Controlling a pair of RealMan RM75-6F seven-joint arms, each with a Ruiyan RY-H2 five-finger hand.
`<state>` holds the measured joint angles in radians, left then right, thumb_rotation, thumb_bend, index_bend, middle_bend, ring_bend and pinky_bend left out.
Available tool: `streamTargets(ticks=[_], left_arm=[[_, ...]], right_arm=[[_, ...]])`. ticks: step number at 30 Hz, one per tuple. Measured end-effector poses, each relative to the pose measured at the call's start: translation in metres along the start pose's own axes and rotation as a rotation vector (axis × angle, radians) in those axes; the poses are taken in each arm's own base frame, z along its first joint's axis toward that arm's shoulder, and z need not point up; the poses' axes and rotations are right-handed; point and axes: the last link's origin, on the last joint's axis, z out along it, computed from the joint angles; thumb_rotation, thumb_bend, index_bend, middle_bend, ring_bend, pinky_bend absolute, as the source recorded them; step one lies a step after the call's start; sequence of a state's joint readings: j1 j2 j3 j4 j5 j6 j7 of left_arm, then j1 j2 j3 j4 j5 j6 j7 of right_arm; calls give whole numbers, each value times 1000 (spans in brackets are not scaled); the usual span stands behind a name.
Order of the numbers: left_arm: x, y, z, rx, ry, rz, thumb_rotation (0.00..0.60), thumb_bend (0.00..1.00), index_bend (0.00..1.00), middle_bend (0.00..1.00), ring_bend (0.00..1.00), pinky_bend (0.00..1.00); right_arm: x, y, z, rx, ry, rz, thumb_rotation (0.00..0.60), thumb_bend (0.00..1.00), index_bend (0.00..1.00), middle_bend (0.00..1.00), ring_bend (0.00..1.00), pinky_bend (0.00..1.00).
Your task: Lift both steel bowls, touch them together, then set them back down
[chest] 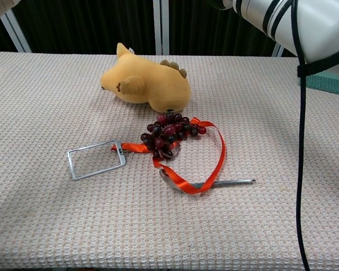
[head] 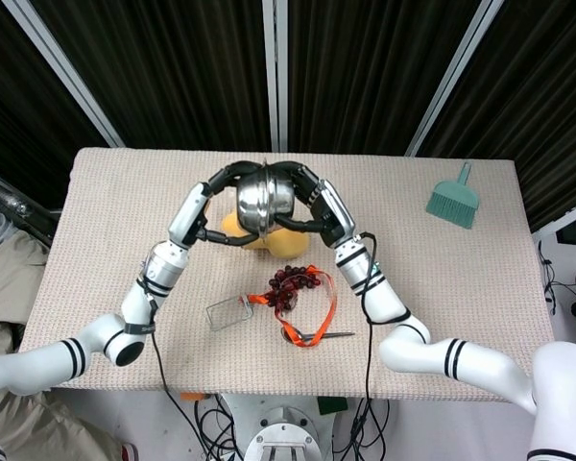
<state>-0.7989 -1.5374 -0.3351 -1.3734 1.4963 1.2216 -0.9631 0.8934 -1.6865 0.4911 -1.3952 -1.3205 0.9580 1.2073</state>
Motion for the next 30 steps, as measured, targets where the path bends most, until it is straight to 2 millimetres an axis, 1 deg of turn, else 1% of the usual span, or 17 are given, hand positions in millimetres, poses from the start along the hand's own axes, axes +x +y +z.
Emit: streamTargets(ticks=[3, 5, 7, 8, 10, 13, 14, 15, 18, 21, 23, 26, 29, 30], left_arm=[[7, -2, -6, 7, 21, 9, 600, 166, 674, 629, 549, 814], [15, -4, -13, 16, 40, 23, 600, 166, 674, 629, 548, 814], [28, -7, -24, 35, 60, 56, 600, 167, 674, 629, 548, 815], [35, -8, -30, 48, 68, 78, 600, 167, 675, 629, 549, 815], [54, -13, -48, 92, 74, 151, 600, 168, 678, 633, 552, 820], [82, -18, -73, 195, 33, 290, 600, 172, 679, 634, 550, 819], [91, -20, -81, 239, 10, 340, 600, 173, 679, 634, 548, 817], [103, -23, -92, 304, -26, 412, 600, 176, 680, 635, 548, 816], [130, -28, -119, 473, -130, 601, 600, 176, 680, 636, 548, 810], [145, -28, -136, 589, -228, 776, 600, 176, 678, 635, 548, 809], [152, -28, -142, 639, -285, 873, 600, 175, 676, 635, 548, 809], [157, -27, -146, 704, -382, 1009, 600, 175, 674, 635, 548, 809], [158, -30, -143, 756, -482, 1101, 600, 175, 656, 624, 540, 807], [157, -32, -142, 774, -517, 1117, 600, 175, 636, 617, 535, 806]], right_arm=[[9, -2, -5, 10, 24, -14, 600, 477, 677, 514, 486, 392], [23, -6, -13, 15, 51, -41, 600, 478, 676, 514, 486, 392], [38, -9, -24, 18, 80, -82, 600, 478, 676, 513, 486, 392], [49, -12, -32, 15, 97, -124, 600, 477, 677, 513, 486, 392], [64, -15, -45, 4, 118, -206, 600, 477, 676, 512, 485, 392], [88, -19, -73, -32, 147, -378, 600, 477, 676, 507, 484, 392], [97, -22, -86, -51, 160, -455, 600, 477, 677, 507, 484, 392], [104, -24, -96, -68, 169, -515, 600, 477, 677, 508, 483, 392], [123, -31, -130, -145, 189, -723, 600, 477, 679, 503, 482, 385], [135, -37, -161, -247, 183, -921, 600, 477, 680, 490, 479, 375], [140, -38, -180, -326, 170, -1041, 600, 477, 680, 481, 474, 370], [142, -37, -203, -443, 146, -1162, 600, 477, 678, 474, 471, 362], [144, -31, -221, -549, 117, -1222, 600, 477, 668, 467, 464, 355], [144, -28, -224, -574, 109, -1232, 600, 477, 663, 461, 460, 351]])
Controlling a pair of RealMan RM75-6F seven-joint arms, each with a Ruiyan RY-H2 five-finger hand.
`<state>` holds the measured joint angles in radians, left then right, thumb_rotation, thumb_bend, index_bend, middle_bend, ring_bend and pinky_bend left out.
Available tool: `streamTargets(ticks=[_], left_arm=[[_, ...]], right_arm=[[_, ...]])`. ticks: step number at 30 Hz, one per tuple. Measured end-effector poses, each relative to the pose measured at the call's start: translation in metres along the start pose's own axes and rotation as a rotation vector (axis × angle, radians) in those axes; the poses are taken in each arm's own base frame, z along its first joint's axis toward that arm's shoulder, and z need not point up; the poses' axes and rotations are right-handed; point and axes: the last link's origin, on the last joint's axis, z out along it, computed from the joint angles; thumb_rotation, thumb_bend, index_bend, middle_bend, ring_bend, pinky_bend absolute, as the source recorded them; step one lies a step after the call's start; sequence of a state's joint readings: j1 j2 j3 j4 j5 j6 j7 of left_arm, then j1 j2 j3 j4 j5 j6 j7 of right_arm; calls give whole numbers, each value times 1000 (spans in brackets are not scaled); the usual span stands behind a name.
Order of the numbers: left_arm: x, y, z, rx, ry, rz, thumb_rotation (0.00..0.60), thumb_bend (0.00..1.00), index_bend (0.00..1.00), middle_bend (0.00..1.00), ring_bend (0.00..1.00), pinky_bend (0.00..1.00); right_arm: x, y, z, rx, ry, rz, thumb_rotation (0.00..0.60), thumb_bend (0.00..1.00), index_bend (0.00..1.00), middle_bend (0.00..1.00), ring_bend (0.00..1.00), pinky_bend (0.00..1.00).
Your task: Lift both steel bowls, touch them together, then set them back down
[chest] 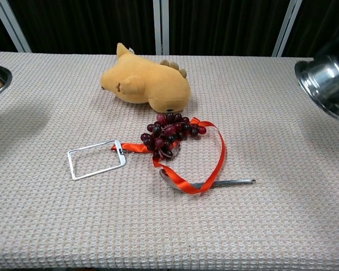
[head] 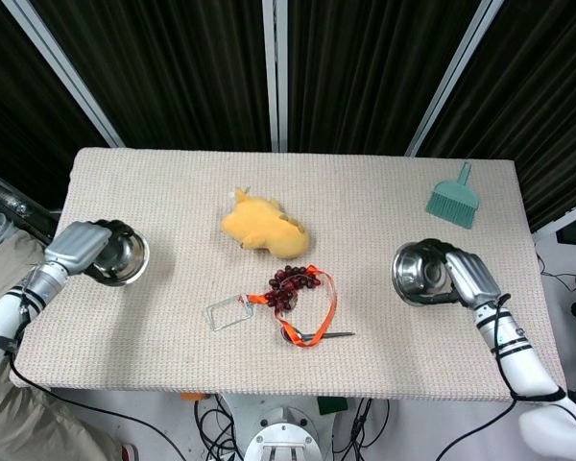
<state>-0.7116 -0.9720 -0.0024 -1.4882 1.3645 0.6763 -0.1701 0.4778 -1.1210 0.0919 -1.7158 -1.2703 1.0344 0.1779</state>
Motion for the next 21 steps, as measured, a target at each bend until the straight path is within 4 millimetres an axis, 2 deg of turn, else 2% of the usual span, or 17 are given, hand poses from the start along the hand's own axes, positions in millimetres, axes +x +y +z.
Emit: streamTargets(ticks=[3, 5, 6, 7, 8, 9, 10, 13, 21], left_arm=[[0, 3, 8, 10, -62, 46, 600, 175, 531, 592, 519, 803], [-1, 4, 13, 17, -85, 60, 600, 175, 393, 522, 475, 771], [-1, 3, 17, 23, -95, 65, 600, 173, 262, 434, 418, 721], [-2, 3, 18, 29, -103, 67, 600, 170, 132, 308, 332, 645], [-2, 2, 19, 33, -112, 66, 600, 168, 63, 216, 265, 584], [-3, 2, 20, 38, -121, 59, 600, 160, 3, 85, 157, 488], [-3, 3, 21, 40, -123, 51, 600, 150, 0, 22, 98, 431], [-3, 4, 21, 37, -97, 30, 600, 121, 0, 0, 33, 361], [-7, 8, 18, 16, -2, -35, 600, 93, 0, 0, 10, 332]], right_arm=[[-8, 6, -1, -42, -36, -24, 600, 477, 653, 451, 442, 344], [-12, 10, 1, -60, -50, -25, 600, 444, 594, 413, 387, 317], [-13, 10, 2, -63, -55, -29, 600, 397, 510, 340, 299, 270], [-14, 11, 3, -62, -60, -33, 600, 330, 380, 228, 176, 201], [-15, 10, 3, -59, -67, -41, 600, 261, 221, 114, 71, 117], [-15, 10, 3, -57, -74, -51, 600, 220, 132, 56, 24, 70], [-15, 11, 3, -56, -81, -63, 600, 155, 38, 10, 0, 24], [-14, 11, 2, -59, -91, -107, 600, 43, 0, 0, 0, 0], [-13, 9, -2, -93, -95, -125, 600, 21, 0, 0, 0, 0]])
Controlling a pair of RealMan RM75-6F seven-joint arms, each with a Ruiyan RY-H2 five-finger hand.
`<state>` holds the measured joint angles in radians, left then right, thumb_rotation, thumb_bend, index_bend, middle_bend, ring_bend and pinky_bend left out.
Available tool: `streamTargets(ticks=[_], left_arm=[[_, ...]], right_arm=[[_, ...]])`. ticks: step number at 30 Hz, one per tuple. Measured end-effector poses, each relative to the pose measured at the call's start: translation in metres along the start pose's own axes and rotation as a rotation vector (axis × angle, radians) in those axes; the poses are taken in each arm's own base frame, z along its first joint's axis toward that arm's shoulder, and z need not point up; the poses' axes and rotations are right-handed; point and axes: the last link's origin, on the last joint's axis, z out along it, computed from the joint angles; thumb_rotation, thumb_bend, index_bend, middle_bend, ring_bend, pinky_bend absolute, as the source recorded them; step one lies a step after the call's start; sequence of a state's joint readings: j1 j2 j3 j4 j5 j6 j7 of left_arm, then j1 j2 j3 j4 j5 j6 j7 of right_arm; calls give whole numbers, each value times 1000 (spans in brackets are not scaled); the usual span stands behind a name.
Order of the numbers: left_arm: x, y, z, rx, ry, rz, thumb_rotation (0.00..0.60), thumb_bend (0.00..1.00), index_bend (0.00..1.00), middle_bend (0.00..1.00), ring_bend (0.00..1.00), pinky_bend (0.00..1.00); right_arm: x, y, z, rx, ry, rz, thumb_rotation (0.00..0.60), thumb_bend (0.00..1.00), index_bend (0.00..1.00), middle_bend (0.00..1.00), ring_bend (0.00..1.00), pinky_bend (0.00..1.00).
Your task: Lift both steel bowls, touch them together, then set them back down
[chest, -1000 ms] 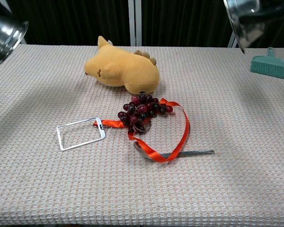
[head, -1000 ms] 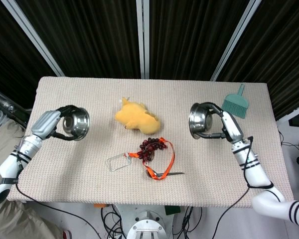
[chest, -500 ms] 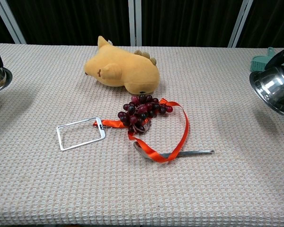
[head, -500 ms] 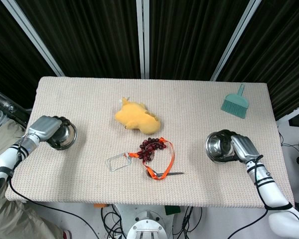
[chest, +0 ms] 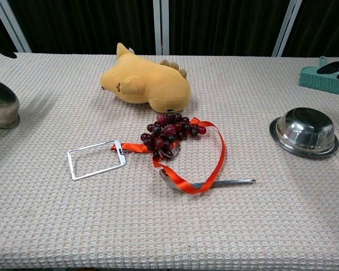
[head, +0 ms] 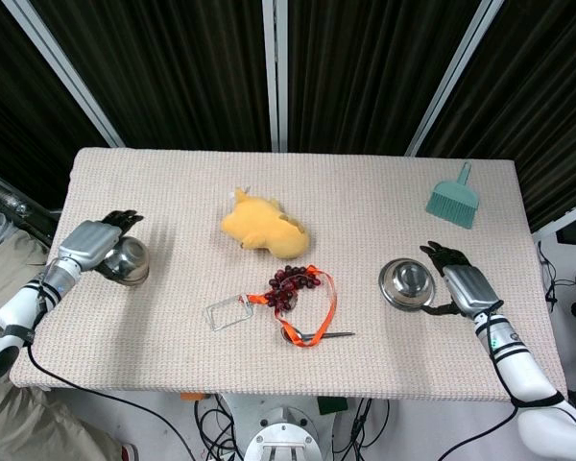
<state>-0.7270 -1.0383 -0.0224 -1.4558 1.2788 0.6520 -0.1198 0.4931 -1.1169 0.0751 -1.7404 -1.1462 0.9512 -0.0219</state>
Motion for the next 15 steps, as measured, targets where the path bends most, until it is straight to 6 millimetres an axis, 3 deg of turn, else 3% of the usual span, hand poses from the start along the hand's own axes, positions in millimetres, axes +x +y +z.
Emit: streamTargets(ticks=[8, 15], left_arm=[[-4, -2, -6, 4, 30, -58, 600, 72, 0, 0, 0, 261], [-2, -9, -27, 22, 144, -125, 600, 14, 0, 0, 0, 177]], right_arm=[[6, 0, -5, 1, 43, 11, 600, 19, 0, 0, 0, 0], [10, 3, -20, -1, 108, 8, 600, 21, 0, 0, 0, 0]])
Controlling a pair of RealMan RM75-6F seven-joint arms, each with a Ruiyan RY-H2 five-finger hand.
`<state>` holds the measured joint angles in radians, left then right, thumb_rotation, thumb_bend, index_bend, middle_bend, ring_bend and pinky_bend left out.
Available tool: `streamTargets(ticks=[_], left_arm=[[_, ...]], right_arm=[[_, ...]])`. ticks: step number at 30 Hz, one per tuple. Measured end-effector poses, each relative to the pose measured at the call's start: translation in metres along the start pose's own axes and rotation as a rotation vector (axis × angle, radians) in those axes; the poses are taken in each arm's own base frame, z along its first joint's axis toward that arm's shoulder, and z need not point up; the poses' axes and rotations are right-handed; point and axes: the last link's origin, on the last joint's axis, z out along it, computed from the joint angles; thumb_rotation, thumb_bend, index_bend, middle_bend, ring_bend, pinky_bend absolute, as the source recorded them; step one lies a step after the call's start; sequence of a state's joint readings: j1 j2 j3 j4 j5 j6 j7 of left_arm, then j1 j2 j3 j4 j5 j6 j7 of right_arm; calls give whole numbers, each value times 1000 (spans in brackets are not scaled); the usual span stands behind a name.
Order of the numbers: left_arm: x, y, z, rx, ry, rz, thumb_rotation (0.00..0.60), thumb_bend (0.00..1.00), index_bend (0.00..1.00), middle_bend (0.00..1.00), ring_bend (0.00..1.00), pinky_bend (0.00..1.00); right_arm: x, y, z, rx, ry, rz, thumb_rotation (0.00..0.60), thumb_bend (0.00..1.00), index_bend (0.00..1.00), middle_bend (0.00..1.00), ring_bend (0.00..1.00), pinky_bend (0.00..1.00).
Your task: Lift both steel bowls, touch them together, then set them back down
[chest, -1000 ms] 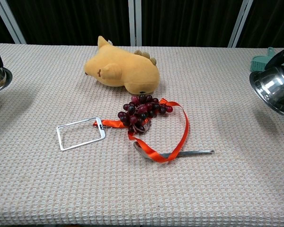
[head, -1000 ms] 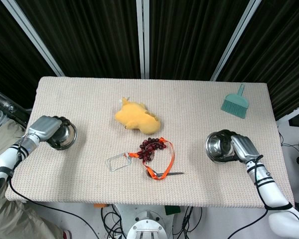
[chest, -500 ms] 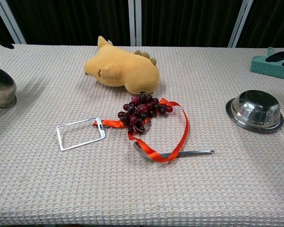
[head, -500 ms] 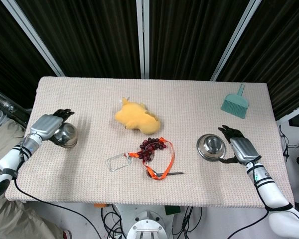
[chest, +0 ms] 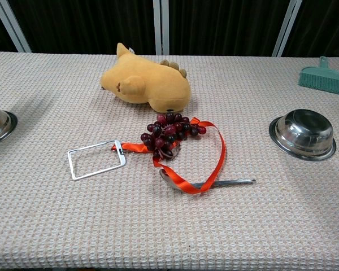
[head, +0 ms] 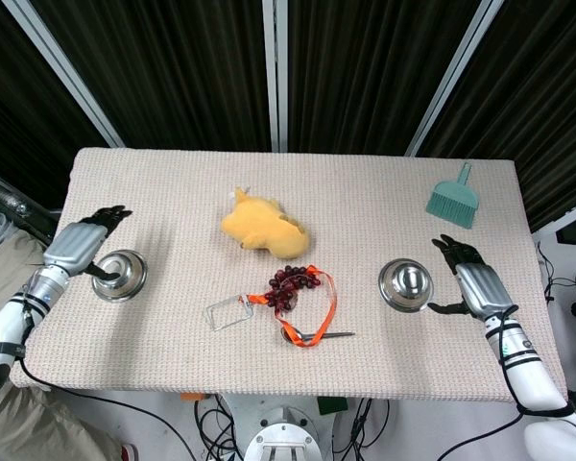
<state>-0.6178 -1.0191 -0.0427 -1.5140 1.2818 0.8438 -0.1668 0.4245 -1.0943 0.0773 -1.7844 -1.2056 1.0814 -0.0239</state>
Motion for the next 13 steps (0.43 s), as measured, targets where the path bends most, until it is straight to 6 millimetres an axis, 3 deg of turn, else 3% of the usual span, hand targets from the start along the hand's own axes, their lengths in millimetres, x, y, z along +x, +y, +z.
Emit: streamTargets(ticks=[8, 13], left_arm=[[-8, -4, -49, 73, 253, -46, 600, 0, 0, 0, 0, 144], [-46, -2, -94, 198, 381, -62, 600, 0, 0, 0, 0, 128]], right_arm=[[-17, 5, -29, -48, 180, -21, 600, 56, 0, 0, 0, 0], [-49, 13, -50, -111, 290, 16, 600, 69, 0, 0, 0, 0]])
